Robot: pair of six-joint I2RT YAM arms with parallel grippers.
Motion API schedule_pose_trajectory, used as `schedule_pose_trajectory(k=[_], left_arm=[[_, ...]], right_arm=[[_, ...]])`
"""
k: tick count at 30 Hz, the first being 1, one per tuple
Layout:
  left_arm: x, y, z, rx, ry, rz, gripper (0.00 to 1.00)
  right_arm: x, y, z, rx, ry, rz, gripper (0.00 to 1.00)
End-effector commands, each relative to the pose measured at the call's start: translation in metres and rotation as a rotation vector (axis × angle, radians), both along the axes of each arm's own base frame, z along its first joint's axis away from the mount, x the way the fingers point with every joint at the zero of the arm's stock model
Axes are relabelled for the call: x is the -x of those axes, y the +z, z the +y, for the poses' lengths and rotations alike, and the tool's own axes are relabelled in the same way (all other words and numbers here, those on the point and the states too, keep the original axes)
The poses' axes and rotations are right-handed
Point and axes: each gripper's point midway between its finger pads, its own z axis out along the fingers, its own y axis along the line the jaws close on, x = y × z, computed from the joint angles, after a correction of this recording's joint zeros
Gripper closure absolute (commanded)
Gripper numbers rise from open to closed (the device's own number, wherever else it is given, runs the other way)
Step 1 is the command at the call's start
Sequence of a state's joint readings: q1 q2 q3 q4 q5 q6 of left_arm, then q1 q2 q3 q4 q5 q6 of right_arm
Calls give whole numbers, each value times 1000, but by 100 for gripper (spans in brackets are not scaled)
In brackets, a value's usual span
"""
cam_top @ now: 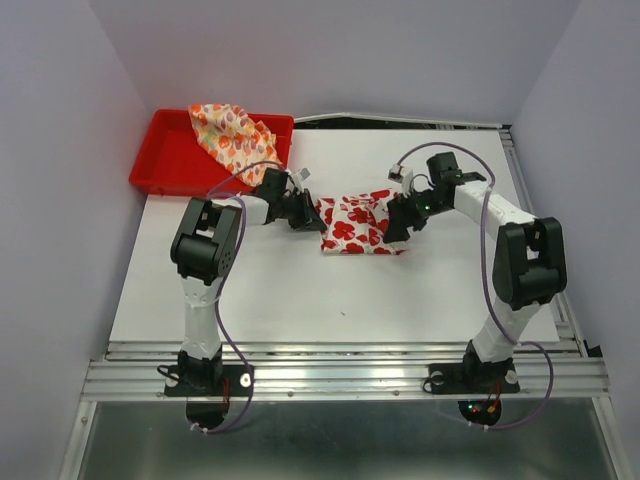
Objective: Fold and stack the skirts
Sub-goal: Fold the skirt
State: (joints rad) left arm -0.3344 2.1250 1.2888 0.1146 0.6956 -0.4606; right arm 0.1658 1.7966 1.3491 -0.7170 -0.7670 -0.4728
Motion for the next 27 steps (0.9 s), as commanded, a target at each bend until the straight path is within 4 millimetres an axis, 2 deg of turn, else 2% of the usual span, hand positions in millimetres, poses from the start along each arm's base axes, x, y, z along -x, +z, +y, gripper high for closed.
schedule_pose_trajectory(k=[1,5,8,9,11,14,17,19,20,22,27], left_arm=[[26,-72,44,-238,57,132,100],[26,-73,44,-242,57,133,100],[26,-73,44,-241,56,133,100],[26,-74,44,-243,58,135,100],[26,-75,44,-242,56,138,100],[26,-75,44,-247,56,138,100],[24,-78,49,-299,58,129,100],[25,-81,53,-354,43,131,100],[24,-81,54,-385,34,113,100],[26,-84,58,-420,23,116,100],[21,-82,59,-495,-2,67,100]], right_arm=[[-18,7,19,-76,23,-103,12],[-30,-11,20,-48,12,-144,14],[-42,-19,18,-27,-13,-182,30],[-45,-21,17,-20,-19,-187,38],[-53,-27,20,-6,-23,-190,43],[-59,-30,19,4,-33,-183,54],[-67,-23,23,-13,-54,-179,72],[-69,-11,28,-46,-56,-178,80],[-68,-7,30,-61,-52,-171,89],[-70,4,32,-78,-54,-173,99],[-70,23,37,-108,-39,-177,99]])
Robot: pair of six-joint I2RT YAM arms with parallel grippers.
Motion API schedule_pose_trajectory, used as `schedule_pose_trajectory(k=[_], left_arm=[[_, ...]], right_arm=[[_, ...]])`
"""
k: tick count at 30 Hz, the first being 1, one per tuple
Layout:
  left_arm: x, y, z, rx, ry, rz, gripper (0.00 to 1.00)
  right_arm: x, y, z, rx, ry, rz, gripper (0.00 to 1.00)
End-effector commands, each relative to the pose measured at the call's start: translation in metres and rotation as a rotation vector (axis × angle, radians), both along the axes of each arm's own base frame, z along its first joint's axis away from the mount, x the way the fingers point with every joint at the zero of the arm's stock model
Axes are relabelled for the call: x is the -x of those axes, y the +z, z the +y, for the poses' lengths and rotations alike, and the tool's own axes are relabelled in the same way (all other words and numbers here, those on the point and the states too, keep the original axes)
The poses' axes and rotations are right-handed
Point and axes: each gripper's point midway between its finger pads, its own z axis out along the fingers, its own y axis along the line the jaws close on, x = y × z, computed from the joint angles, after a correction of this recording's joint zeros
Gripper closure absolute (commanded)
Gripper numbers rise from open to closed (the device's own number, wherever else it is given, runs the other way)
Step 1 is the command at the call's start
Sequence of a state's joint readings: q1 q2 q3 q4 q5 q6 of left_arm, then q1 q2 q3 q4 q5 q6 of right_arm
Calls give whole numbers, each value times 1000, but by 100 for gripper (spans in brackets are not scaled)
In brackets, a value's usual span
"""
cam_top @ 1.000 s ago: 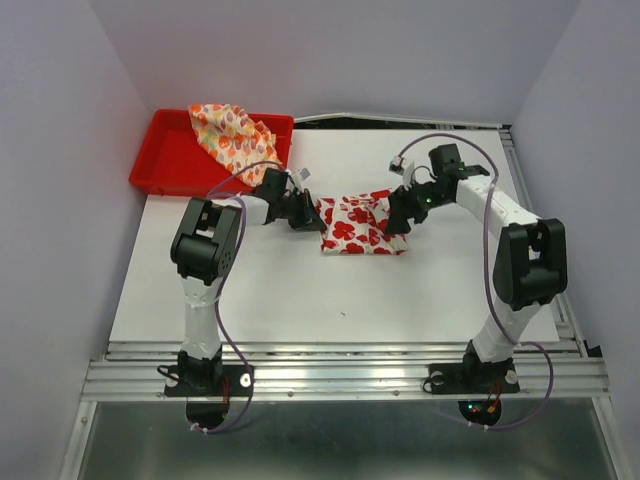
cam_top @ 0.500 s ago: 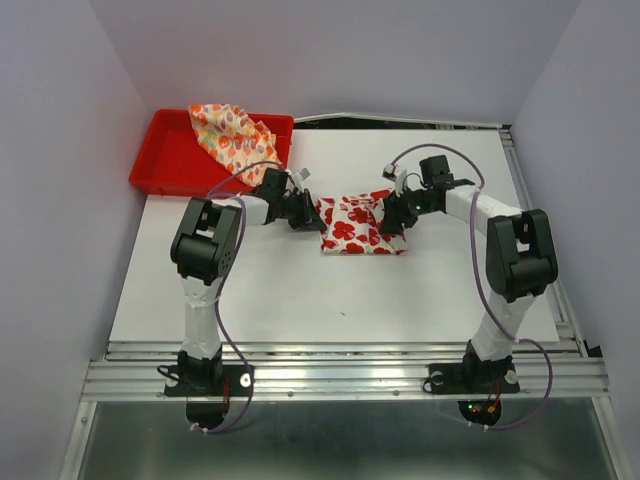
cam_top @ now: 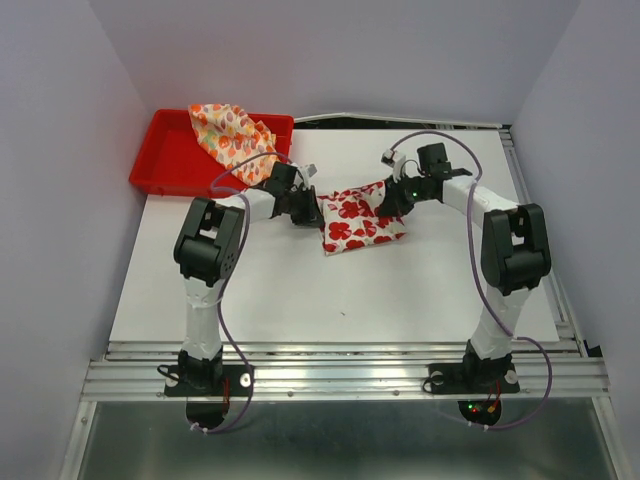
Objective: Fold and stack the skirts
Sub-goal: Fold the skirt
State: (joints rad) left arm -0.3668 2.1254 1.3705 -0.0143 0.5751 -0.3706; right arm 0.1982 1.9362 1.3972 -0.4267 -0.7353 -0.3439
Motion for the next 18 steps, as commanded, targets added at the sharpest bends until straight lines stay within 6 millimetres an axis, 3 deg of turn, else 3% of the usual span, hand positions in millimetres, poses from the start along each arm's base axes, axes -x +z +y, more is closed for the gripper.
schedule_pose_trajectory(k=[1,8,11,18], left_arm=[[30,-83,60,-388,19,113,100],[28,-89,63,-431,1,119,100],[28,-88,63,-430,-1,113,100],[31,-91,62,-420,-11,119,100]], right_arm=[[-10,46,13,-70,26,-77,99],[-32,50,21,-95,12,-71,99],[-46,32,23,-97,-33,-12,99],[-75,-36,26,-79,-172,177,99]])
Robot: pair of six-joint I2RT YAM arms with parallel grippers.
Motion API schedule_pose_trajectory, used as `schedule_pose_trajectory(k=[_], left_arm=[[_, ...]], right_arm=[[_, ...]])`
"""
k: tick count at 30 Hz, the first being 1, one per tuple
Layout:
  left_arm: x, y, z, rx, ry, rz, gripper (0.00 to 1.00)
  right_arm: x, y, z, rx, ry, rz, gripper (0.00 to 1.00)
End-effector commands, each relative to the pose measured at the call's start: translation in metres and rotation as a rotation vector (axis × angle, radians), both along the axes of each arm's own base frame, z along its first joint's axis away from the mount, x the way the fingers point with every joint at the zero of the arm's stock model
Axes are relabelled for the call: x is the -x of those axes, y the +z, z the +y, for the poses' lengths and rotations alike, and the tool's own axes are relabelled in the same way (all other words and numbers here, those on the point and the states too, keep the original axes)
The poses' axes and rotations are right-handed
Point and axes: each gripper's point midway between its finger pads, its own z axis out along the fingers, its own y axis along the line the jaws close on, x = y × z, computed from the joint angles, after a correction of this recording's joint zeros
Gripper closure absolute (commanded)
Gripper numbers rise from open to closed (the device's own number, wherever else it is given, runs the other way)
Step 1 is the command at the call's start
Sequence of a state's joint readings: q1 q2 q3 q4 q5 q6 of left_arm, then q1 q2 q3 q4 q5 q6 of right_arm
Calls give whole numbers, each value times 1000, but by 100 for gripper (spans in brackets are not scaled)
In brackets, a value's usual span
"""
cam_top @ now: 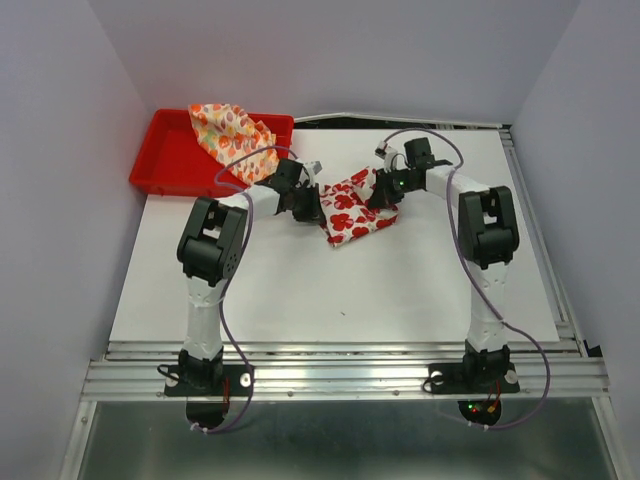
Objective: Fold and stack the skirts
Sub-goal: Fold the skirt
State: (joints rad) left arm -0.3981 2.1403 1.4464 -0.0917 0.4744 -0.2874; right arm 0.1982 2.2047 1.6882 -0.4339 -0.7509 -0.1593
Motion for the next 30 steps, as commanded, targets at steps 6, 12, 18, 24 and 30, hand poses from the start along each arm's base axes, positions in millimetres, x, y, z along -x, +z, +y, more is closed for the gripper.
schedule_pose_trajectory(k=[6,12,18,24,30], left_arm=[[39,-86,63,-310,31,158,100],[29,-42,62,-270,33,21,100],[15,12,66,-260,27,-153,95],[10,64,73,-258,38,-315,84],[23,106,46,-185,-93,-473,69]], right_arm=[[-33,-66,-4,82,-171,156,99],[-13,-85,-19,110,-233,278,99],[36,-102,-27,118,-259,464,99],[94,-108,-16,31,-289,718,99],[113,-86,-6,-80,-309,780,99]])
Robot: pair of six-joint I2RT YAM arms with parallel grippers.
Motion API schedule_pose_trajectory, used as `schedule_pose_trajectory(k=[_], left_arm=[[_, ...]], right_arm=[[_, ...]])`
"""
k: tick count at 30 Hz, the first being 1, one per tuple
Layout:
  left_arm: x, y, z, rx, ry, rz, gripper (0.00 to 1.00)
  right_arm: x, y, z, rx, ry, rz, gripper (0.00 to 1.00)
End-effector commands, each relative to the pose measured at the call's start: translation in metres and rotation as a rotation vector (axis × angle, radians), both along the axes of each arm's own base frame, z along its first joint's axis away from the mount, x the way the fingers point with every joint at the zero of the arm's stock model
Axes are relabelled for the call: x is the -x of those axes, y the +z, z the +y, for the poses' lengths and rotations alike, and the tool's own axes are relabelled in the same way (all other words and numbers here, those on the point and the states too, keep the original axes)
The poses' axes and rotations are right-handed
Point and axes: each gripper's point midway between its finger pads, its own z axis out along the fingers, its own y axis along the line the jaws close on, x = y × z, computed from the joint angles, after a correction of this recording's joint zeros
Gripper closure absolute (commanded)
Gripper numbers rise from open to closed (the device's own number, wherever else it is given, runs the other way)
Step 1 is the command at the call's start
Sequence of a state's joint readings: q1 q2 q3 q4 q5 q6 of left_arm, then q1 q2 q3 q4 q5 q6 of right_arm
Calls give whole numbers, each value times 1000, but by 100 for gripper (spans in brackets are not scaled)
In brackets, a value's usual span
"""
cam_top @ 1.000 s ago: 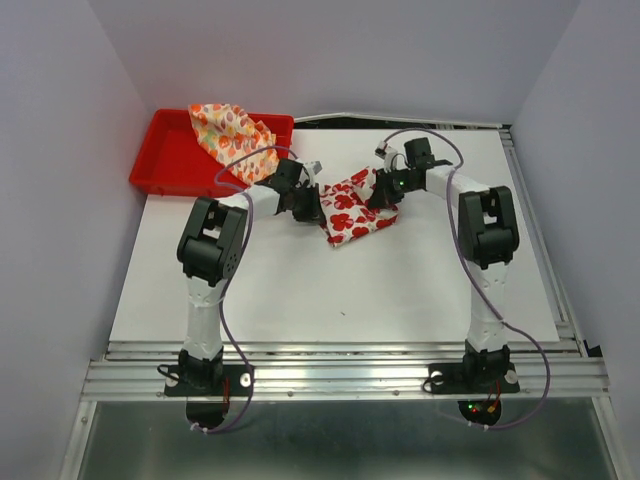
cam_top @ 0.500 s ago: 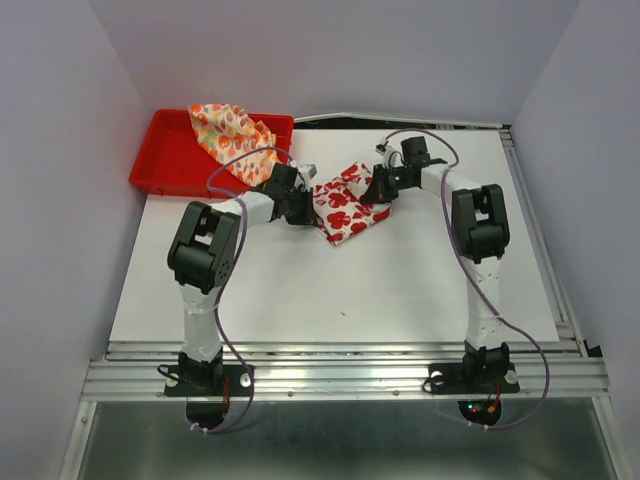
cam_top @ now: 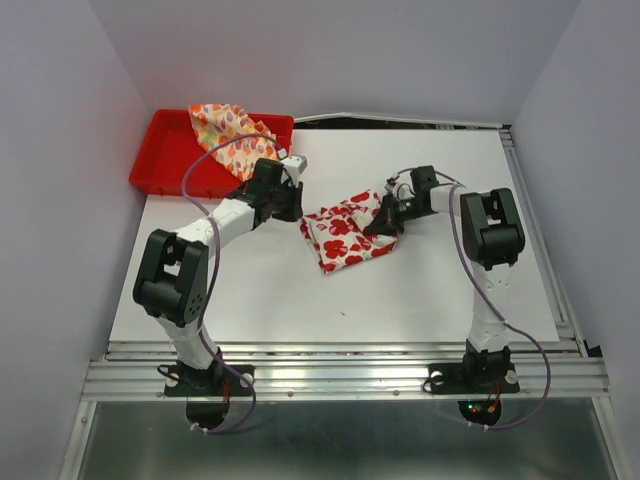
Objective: Fold and stack the skirts
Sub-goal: Fold the skirt
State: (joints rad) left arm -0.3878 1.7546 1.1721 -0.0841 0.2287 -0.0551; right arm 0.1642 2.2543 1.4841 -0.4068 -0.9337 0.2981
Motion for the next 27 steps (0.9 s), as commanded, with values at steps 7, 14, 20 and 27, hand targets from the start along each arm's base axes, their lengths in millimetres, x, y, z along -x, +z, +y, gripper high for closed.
schedule_pose_trajectory(k=[7,14,20,27], left_arm=[[35,47,-91,100,-298,-137,69],[36,-23,-91,33,-233,37,77],[26,-80,-63,-21,-143,207,87],[31,-110,-48,-83,-142,292,94]], right_arm=[[25,-9,-9,108,-75,72,99],[24,5,-9,77,-101,93,99],[6,23,-21,71,-107,34,96],[-29,40,-46,172,-87,-77,87]])
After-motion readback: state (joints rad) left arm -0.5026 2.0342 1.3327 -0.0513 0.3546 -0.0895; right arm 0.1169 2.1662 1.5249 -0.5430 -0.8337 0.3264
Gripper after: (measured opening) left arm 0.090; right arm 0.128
